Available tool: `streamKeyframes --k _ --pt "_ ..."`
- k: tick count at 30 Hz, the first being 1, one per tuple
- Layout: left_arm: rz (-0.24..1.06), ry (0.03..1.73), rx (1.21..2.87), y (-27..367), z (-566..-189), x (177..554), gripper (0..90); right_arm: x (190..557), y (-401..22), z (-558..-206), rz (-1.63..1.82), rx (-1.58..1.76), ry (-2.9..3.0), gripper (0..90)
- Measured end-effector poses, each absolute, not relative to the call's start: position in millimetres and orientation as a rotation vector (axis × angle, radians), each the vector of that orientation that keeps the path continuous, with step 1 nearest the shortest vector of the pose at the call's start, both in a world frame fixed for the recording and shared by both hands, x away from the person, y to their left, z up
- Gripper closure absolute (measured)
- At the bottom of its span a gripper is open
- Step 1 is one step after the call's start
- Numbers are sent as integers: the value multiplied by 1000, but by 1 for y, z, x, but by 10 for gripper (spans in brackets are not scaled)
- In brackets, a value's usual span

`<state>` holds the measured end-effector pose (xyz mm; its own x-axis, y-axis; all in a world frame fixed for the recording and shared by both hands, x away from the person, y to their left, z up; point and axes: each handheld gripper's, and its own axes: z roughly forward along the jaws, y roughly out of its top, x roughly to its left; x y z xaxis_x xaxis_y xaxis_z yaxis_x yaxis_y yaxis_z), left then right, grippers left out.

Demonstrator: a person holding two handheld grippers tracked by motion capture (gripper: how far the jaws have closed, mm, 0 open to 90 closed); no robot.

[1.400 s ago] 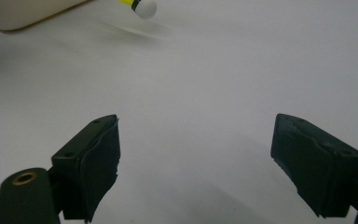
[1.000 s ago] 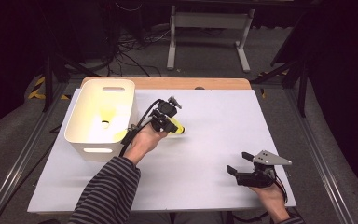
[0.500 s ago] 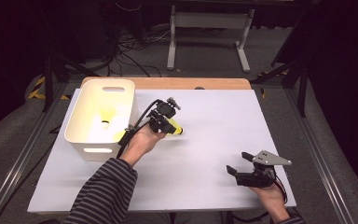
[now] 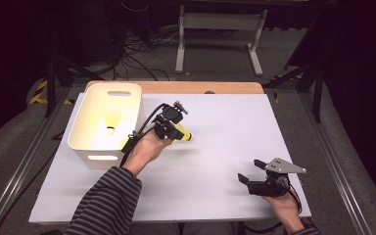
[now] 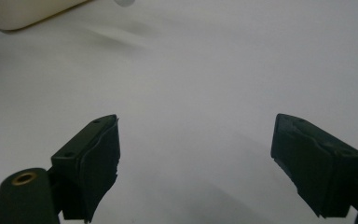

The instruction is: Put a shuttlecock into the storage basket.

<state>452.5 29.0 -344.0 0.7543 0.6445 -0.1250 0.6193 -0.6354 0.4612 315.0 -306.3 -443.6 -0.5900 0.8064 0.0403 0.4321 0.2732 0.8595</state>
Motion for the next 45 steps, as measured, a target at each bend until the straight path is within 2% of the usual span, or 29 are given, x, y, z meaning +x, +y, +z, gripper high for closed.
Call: streamKeyframes --k 45 --pt "41 940 2426 41 -325 452 896 315 -306 -444 1253 1121 2140 161"
